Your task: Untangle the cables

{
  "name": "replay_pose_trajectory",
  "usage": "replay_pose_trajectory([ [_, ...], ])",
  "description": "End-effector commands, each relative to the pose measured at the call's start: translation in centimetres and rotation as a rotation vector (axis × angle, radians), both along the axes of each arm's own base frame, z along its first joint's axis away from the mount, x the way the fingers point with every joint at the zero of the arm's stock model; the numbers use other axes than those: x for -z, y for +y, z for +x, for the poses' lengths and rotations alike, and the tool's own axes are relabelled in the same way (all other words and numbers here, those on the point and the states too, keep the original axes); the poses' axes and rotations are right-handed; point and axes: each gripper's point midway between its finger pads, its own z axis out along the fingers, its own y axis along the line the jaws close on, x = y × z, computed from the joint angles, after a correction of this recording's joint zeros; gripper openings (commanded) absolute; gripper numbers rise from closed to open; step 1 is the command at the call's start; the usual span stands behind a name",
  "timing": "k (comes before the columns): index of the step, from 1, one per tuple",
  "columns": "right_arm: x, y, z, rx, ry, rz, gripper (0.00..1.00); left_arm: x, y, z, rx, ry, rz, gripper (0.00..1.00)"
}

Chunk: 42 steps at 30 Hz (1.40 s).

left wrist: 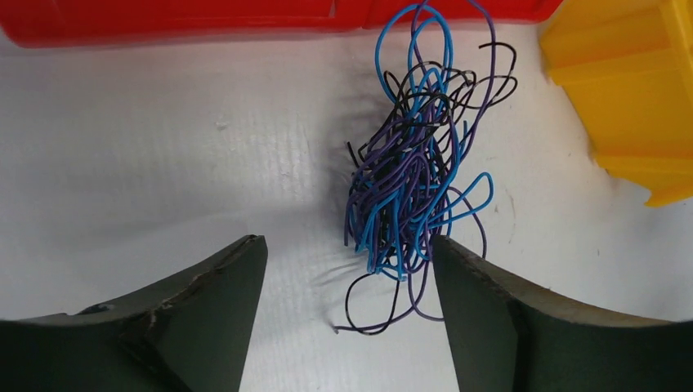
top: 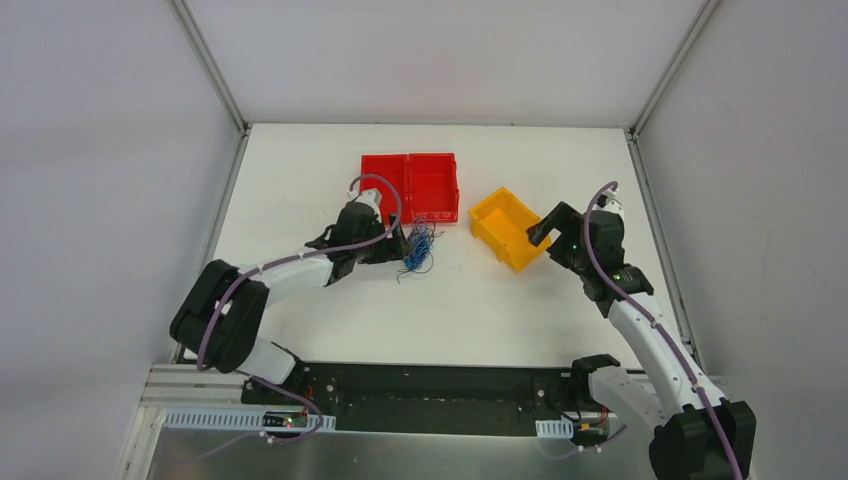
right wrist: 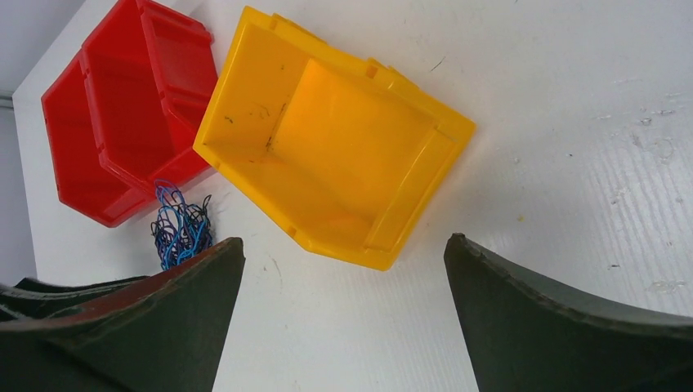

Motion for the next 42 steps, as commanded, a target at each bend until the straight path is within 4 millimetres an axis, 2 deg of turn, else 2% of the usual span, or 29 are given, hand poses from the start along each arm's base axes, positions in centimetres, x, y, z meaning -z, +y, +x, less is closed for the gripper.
replay_pose_trajectory([
  [1,-2.1,0.8,0.4,-0.048,-0.053,0.01,0.97,0.2,-3.3,0.2,0.136,0.028,-0.029,0.69],
  [4,-2.1,1.0,0.1,-0.062,-0.057,0.016,0.97,1.1,-4.5,0.2,0.173,0.064,-0.037,0.57],
  [6,-2.2,1.9,-0.2,-0.112,-0.059,0.033,0.95,1.6,-5.3,0.3,0.198,0.084,-0.045,0.54],
  [7,-2.3,2.3,-0.3,-0.137,-0.06,0.033,0.93,1.8,-5.7,0.3,0.213,0.091,-0.05,0.49],
  [8,-2.2,2.7,-0.5,-0.159,-0.057,0.028,0.92,1.9,-6.1,0.2,0.233,0.096,-0.057,0.39],
  [10,-1.9,3.7,-0.9,-0.205,-0.048,0.021,0.92,1.9,-6.9,0.0,0.28,0.104,-0.074,0.1],
  [11,-1.8,4.4,-1.1,-0.234,-0.042,0.019,0.92,1.7,-7.1,-0.2,0.299,0.103,-0.08,0.0],
  [14,-1.5,6.9,-1.8,-0.329,-0.022,0.028,0.9,0.9,-7.8,-1.2,0.384,0.069,-0.122,0.0],
  [16,-1.4,9.3,-2.7,-0.419,-0.016,0.05,0.88,-0.3,-8.6,-2.8,0.478,0.04,-0.189,0.0],
  [20,-0.9,13.0,-4.0,-0.525,0.002,0.093,0.84,-2.0,-8.8,-4.9,0.531,-0.016,-0.279,0.0],
  [26,-0.2,17.6,-5.6,-0.637,0.043,0.185,0.72,-5.0,-8.3,-5.8,0.511,-0.132,-0.364,0.0],
  [28,-0.7,19.0,-5.6,-0.658,0.025,0.236,0.7,-6.0,-8.2,-6.1,0.508,-0.158,-0.392,0.0],
  [36,-1.3,22.5,-6.6,-0.728,0.045,0.32,0.64,-7.8,-7.6,-6.0,0.468,-0.232,-0.413,0.0],
  [39,-0.9,23.1,-6.6,-0.733,0.061,0.322,0.53,-8.3,-7.5,-5.8,0.458,-0.254,-0.421,0.0],
  [42,-1.0,23.3,-6.6,-0.728,0.058,0.333,0.34,-8.7,-7.6,-5.7,0.452,-0.262,-0.431,0.0],
])
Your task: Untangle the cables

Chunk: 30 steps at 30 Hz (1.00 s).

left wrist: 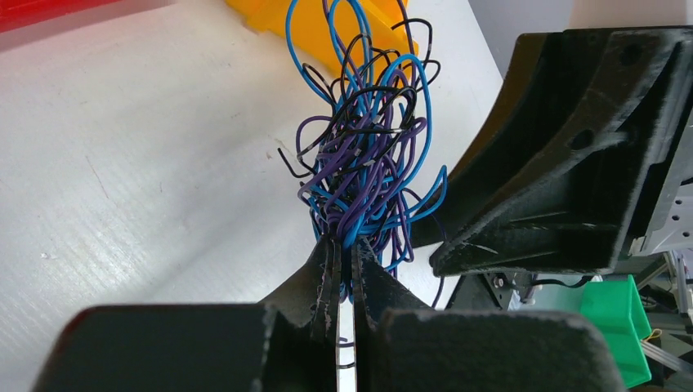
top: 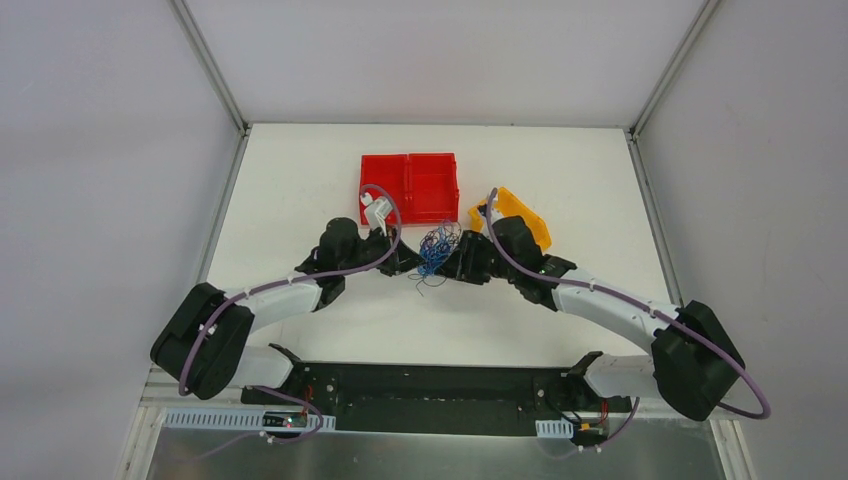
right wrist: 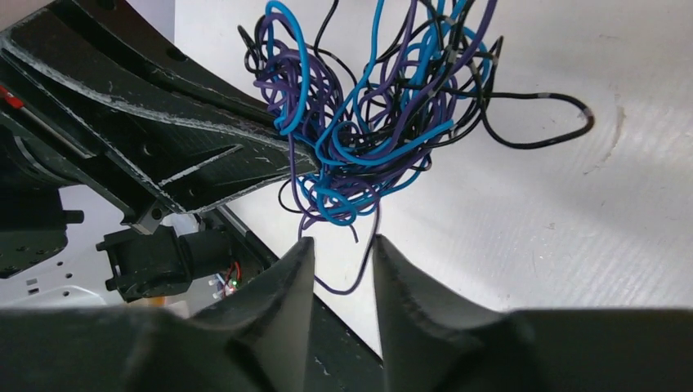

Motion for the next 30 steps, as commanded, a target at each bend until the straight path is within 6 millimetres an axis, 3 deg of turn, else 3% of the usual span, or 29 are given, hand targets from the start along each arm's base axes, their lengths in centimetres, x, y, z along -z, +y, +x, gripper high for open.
replay_pose_trajectory([
  [1,-2.9,1.5,1.0,0.006,-0.049,0.086,0.25,-3.0,-0.4,0.4,-0.01,-0.086,-0.074,0.0],
  [4,-2.5,0.5,1.5,0.059,-0.054,0.042,0.03,-3.0,0.1,0.6,-0.046,-0.09,-0.067,0.0],
  [8,-1.3,-4.2,2.8,0.277,-0.074,-0.1,0.0,-1.5,2.8,1.0,-0.194,-0.089,0.0,0.0],
  [11,-1.0,-8.5,3.3,0.449,-0.131,-0.166,0.0,0.2,6.7,1.5,-0.384,-0.068,0.119,0.0],
  [12,-1.0,-9.7,3.3,0.488,-0.147,-0.176,0.0,1.6,8.8,1.4,-0.47,-0.033,0.2,0.0],
  [16,-0.7,-13.8,2.7,0.603,-0.188,-0.243,0.0,2.6,16.0,0.8,-0.772,-0.03,0.369,0.0],
  [19,-0.2,-15.9,2.3,0.652,-0.193,-0.301,0.0,2.3,18.5,0.1,-0.866,-0.07,0.378,0.0],
  [24,-0.2,-16.0,2.2,0.65,-0.196,-0.301,0.0,1.2,17.7,-0.4,-0.822,-0.109,0.308,0.0],
  [28,-0.5,-13.9,2.1,0.55,-0.178,-0.269,0.0,0.2,14.0,-0.5,-0.617,-0.142,0.275,0.0],
  [29,-0.4,-13.4,2.1,0.524,-0.171,-0.263,0.02,0.0,13.3,-0.5,-0.582,-0.137,0.269,0.0],
  [30,-0.5,-12.9,2.1,0.5,-0.176,-0.258,0.16,-0.2,12.4,-0.5,-0.538,-0.139,0.261,0.0],
])
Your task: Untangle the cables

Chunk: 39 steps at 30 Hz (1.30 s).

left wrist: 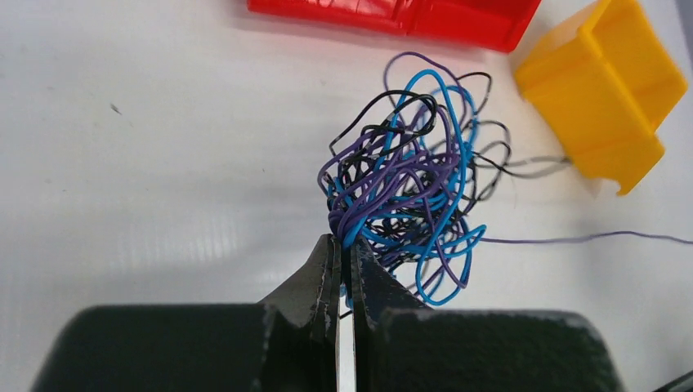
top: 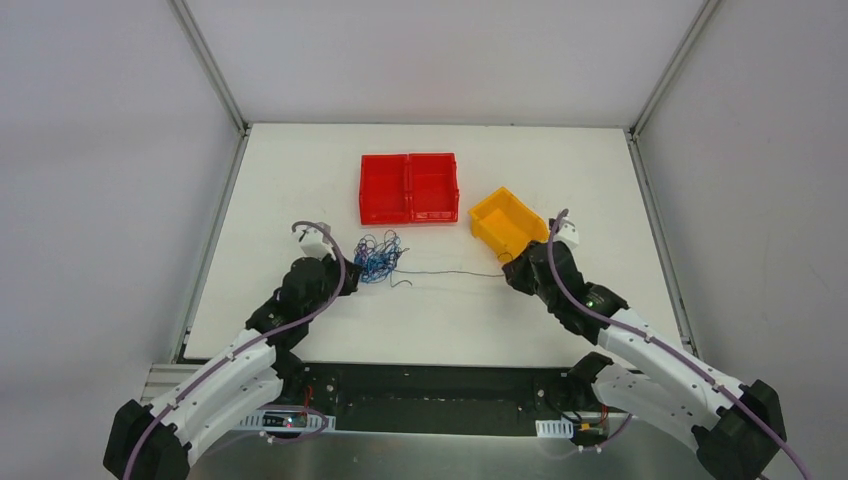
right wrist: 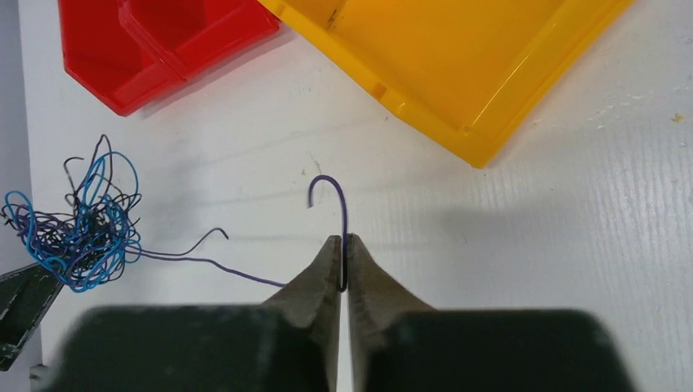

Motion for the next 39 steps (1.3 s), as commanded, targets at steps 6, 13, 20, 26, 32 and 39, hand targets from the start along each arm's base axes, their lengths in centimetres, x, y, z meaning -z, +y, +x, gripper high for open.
replay_pose_trajectory([
  [6,-1.5,6.2,-1.2,-0.369,0.013,0.072,0.65,-4.5,-8.2,-1.3,0.483,-0.1,-0.087,0.0],
  [13,-3.9,10.1,-2.0,-0.582,-0.059,0.184,0.66,-7.5,-11.7,-3.4,0.729,-0.17,-0.19,0.0],
  [20,-6.5,12.8,-2.9,-0.711,-0.102,0.327,0.78,-9.1,-12.8,-4.2,0.807,-0.208,-0.253,0.0],
  [26,-6.8,13.3,-1.9,-0.667,-0.11,0.354,0.68,-9.9,-13.3,-4.3,0.833,-0.219,-0.293,0.0],
  [32,-5.8,11.5,-0.1,-0.504,-0.091,0.295,0.0,-7.4,-11.6,-1.5,0.61,-0.12,-0.255,0.0],
  [39,-1.3,0.3,2.1,0.04,-0.034,0.042,0.0,-0.6,2.1,1.8,-0.222,0.037,-0.041,0.0],
])
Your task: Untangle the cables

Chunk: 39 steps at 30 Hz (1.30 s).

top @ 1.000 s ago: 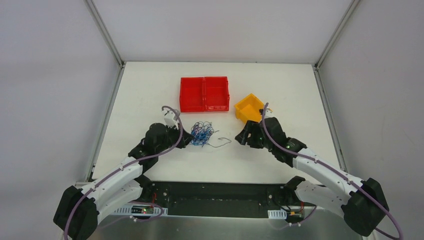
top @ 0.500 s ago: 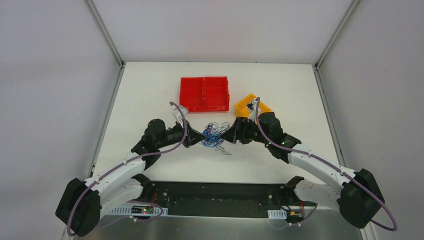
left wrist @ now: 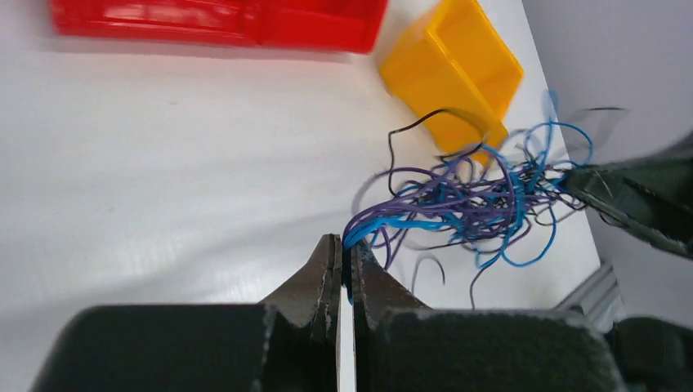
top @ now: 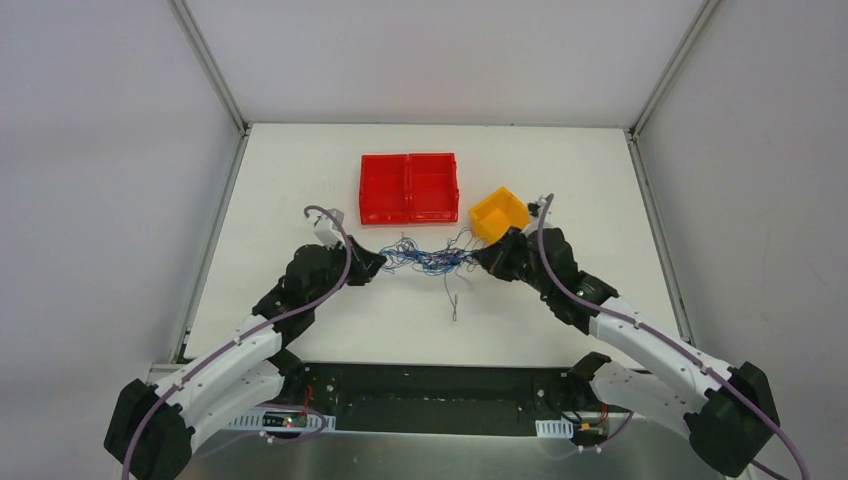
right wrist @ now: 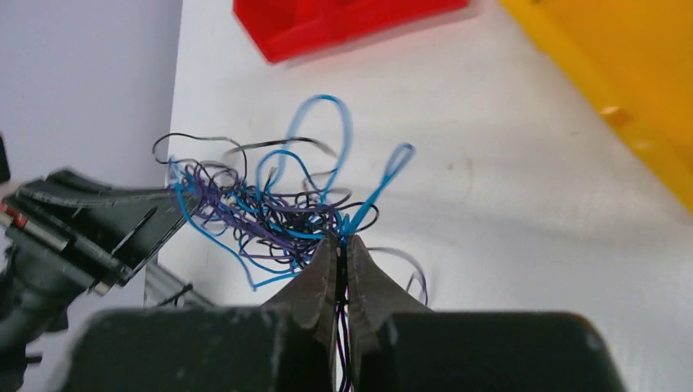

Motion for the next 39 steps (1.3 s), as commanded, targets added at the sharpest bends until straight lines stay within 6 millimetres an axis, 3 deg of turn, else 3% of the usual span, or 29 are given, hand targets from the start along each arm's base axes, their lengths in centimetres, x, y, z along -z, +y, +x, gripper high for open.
replay_pose_trajectory([
  [1,2.4,-8.8,1.6,0.404,0.018,-0.183,0.0,2.8,9.9,1.5,-0.53,0.046,0.142,0.0],
  [4,2.9,-10.1,1.0,0.437,0.015,-0.191,0.0,2.4,9.8,1.1,-0.504,0.021,0.127,0.0],
  [7,2.8,-9.7,0.7,0.411,0.008,-0.169,0.0,2.4,9.0,0.9,-0.449,0.021,0.14,0.0],
  [16,1.7,-4.4,0.0,0.134,0.021,-0.101,0.0,2.0,5.6,1.3,-0.262,0.044,0.177,0.0],
  [19,1.8,-3.5,-0.2,0.08,0.038,-0.104,0.0,2.0,4.5,1.3,-0.204,0.054,0.188,0.0],
  [20,2.0,-3.4,-0.2,0.075,0.049,-0.111,0.03,2.0,4.4,1.4,-0.194,0.059,0.192,0.0],
  [21,2.2,-3.4,-0.2,0.074,0.058,-0.121,0.17,2.0,4.1,1.4,-0.179,0.058,0.195,0.0],
  [22,2.6,-3.5,-0.3,0.069,0.072,-0.137,0.46,1.8,3.7,1.3,-0.153,0.054,0.195,0.0],
  [23,2.9,-3.5,-0.3,0.061,0.082,-0.151,0.67,1.6,3.2,1.3,-0.118,0.045,0.195,0.0],
  [24,3.1,-3.2,-0.6,0.038,0.092,-0.16,0.77,1.2,2.4,1.0,-0.066,0.032,0.189,0.0],
  [26,3.3,-2.5,-1.0,-0.025,0.095,-0.167,0.81,0.3,0.7,0.5,0.051,-0.002,0.173,0.05],
  [31,1.6,0.3,-1.8,-0.236,0.011,-0.18,0.8,-2.0,-2.8,-1.4,0.313,-0.051,0.124,0.06],
  [37,-0.8,4.3,-3.0,-0.467,-0.14,-0.169,0.78,-3.3,-5.0,-3.0,0.48,-0.078,0.053,0.06],
  [39,-0.8,5.2,-2.7,-0.489,-0.147,-0.177,0.77,-3.9,-5.6,-3.5,0.519,-0.095,0.026,0.06],
])
